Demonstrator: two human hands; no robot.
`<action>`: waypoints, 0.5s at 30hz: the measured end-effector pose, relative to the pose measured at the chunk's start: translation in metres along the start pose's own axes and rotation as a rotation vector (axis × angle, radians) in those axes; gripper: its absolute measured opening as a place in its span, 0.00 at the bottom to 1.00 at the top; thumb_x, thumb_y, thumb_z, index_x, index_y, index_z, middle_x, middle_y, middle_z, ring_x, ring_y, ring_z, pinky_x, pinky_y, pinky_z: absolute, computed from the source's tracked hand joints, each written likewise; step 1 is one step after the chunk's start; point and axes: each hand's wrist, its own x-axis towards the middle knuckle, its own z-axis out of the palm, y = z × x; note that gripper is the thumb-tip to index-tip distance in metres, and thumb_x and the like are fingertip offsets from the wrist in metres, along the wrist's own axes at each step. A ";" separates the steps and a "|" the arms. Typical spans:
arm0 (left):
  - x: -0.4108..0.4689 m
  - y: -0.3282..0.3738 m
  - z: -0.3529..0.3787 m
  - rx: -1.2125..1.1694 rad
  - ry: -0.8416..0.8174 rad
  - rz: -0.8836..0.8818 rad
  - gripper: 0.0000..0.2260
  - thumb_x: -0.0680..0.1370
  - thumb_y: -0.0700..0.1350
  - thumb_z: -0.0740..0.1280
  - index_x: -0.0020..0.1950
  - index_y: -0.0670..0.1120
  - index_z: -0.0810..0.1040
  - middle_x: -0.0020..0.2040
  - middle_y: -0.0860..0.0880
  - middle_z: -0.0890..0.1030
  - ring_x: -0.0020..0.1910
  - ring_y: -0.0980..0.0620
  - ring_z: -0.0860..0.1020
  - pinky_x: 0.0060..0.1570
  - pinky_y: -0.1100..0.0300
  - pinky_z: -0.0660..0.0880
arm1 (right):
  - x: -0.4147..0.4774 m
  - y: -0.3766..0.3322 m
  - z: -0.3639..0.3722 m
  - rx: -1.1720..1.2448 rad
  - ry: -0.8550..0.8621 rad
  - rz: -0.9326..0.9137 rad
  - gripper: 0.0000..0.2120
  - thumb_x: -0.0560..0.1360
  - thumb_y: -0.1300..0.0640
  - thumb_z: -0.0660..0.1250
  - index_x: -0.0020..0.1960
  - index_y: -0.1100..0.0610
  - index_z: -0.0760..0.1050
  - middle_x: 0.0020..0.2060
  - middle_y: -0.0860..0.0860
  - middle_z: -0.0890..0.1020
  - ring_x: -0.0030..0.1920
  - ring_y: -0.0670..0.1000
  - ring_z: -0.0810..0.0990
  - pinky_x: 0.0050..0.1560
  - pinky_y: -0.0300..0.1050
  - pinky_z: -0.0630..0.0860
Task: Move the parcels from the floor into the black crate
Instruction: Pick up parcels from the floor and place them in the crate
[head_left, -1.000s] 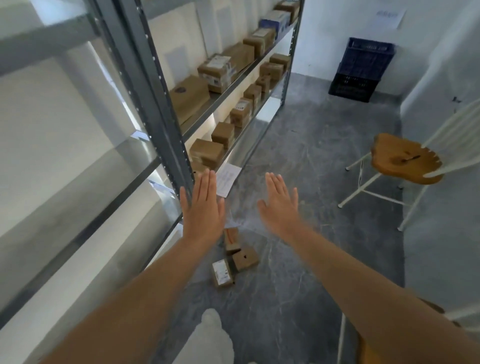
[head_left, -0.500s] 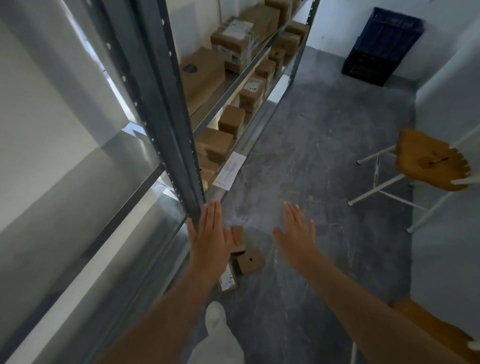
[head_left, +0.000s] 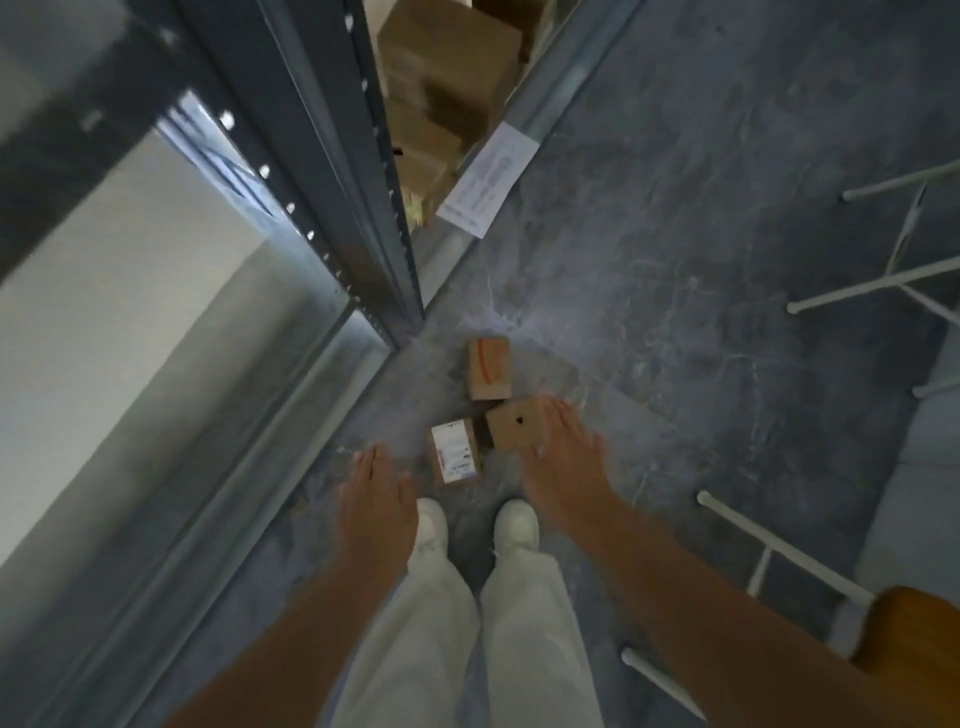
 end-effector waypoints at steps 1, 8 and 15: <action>0.009 -0.006 0.015 -0.044 -0.023 -0.025 0.21 0.83 0.39 0.58 0.75 0.36 0.64 0.76 0.38 0.65 0.76 0.42 0.62 0.73 0.49 0.59 | 0.013 0.008 0.014 -0.008 -0.015 0.005 0.29 0.82 0.55 0.55 0.80 0.56 0.50 0.79 0.51 0.55 0.79 0.50 0.52 0.77 0.58 0.51; 0.059 -0.034 0.107 -0.219 -0.157 -0.273 0.21 0.84 0.40 0.56 0.77 0.38 0.61 0.76 0.38 0.65 0.74 0.41 0.65 0.72 0.50 0.61 | 0.089 0.063 0.116 0.146 -0.256 0.136 0.24 0.81 0.57 0.57 0.76 0.56 0.59 0.72 0.57 0.68 0.69 0.58 0.70 0.69 0.53 0.66; 0.145 -0.070 0.183 -0.451 -0.292 -0.443 0.10 0.81 0.34 0.58 0.54 0.39 0.78 0.49 0.44 0.80 0.51 0.43 0.79 0.54 0.56 0.72 | 0.180 0.094 0.214 0.390 -0.433 0.195 0.08 0.81 0.58 0.59 0.57 0.53 0.74 0.50 0.49 0.76 0.53 0.52 0.74 0.56 0.50 0.73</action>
